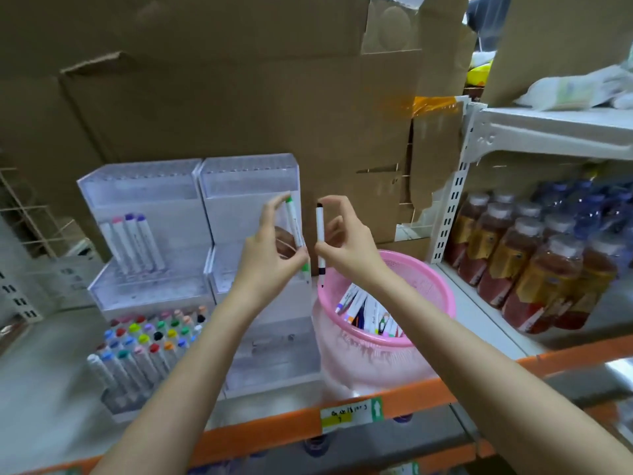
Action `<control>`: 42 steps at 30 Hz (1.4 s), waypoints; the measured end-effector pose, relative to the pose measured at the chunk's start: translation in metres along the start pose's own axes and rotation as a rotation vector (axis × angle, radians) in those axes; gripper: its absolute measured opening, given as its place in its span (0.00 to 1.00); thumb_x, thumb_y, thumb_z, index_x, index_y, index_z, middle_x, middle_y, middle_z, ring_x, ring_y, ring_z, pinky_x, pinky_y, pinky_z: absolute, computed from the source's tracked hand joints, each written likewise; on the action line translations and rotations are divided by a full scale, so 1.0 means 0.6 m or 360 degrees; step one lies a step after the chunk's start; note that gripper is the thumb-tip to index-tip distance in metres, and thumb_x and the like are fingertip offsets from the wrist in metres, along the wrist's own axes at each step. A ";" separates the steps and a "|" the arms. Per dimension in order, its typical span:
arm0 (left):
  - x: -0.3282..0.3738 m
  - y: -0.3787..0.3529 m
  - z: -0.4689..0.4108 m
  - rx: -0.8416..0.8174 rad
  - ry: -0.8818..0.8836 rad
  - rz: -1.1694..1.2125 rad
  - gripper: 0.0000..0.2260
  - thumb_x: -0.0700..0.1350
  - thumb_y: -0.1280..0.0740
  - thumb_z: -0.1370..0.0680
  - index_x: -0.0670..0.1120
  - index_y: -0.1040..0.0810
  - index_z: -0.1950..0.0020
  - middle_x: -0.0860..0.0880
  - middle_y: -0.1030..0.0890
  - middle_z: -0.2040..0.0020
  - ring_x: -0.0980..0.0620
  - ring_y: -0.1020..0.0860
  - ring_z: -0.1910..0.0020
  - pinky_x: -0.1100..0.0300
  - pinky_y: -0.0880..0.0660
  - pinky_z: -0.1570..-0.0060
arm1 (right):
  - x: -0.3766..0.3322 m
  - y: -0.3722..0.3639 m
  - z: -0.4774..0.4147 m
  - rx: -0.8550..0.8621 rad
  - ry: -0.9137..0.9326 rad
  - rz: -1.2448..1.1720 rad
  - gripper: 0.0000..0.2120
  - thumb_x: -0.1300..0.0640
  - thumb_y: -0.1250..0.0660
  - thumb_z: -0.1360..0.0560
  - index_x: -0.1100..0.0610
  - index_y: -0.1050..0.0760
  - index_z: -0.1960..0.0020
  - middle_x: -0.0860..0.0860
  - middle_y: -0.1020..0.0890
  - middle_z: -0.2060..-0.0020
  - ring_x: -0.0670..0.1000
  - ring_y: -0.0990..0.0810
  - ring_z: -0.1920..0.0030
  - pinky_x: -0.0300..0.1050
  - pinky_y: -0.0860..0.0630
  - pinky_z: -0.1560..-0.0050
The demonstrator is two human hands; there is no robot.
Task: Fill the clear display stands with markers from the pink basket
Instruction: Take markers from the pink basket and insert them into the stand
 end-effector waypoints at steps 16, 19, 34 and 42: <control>-0.095 0.282 -0.022 0.0329 0.0037 -0.0151 0.35 0.36 0.30 0.27 0.58 0.42 0.28 0.50 0.23 0.63 0.59 0.22 0.63 0.65 0.22 0.61 | -0.172 -0.254 -0.092 -0.0198 0.0210 -0.0260 0.28 0.67 0.33 0.30 0.49 0.34 0.35 0.61 0.23 0.62 0.57 0.21 0.65 0.60 0.21 0.63; -0.107 0.309 -0.036 0.0362 0.0017 -0.0124 0.34 0.35 0.30 0.28 0.56 0.40 0.28 0.52 0.25 0.62 0.59 0.23 0.62 0.68 0.24 0.60 | -0.196 -0.274 -0.105 -0.0154 0.0324 -0.0170 0.27 0.67 0.32 0.30 0.51 0.34 0.35 0.59 0.23 0.63 0.50 0.22 0.67 0.49 0.22 0.63; -0.156 0.323 -0.053 0.0249 -0.0264 -0.0270 0.33 0.41 0.27 0.28 0.55 0.40 0.28 0.55 0.24 0.60 0.62 0.23 0.60 0.77 0.30 0.62 | -0.187 -0.318 -0.107 0.0061 0.0425 -0.0045 0.24 0.66 0.30 0.27 0.49 0.32 0.36 0.52 0.24 0.61 0.48 0.19 0.65 0.40 0.21 0.63; -0.178 0.309 -0.046 0.0206 -0.0431 -0.0453 0.35 0.40 0.27 0.28 0.59 0.41 0.29 0.62 0.29 0.59 0.58 0.27 0.56 0.61 0.29 0.51 | -0.183 -0.314 -0.093 0.0207 0.0464 -0.0126 0.27 0.65 0.30 0.26 0.42 0.34 0.36 0.44 0.24 0.61 0.44 0.19 0.64 0.33 0.24 0.63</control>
Point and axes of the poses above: each hand's wrist, its own z-axis away from the middle knuckle, its own y-axis out of the back of the hand, x = y × z, the point moved 10 cm from there along -z, towards the middle knuckle
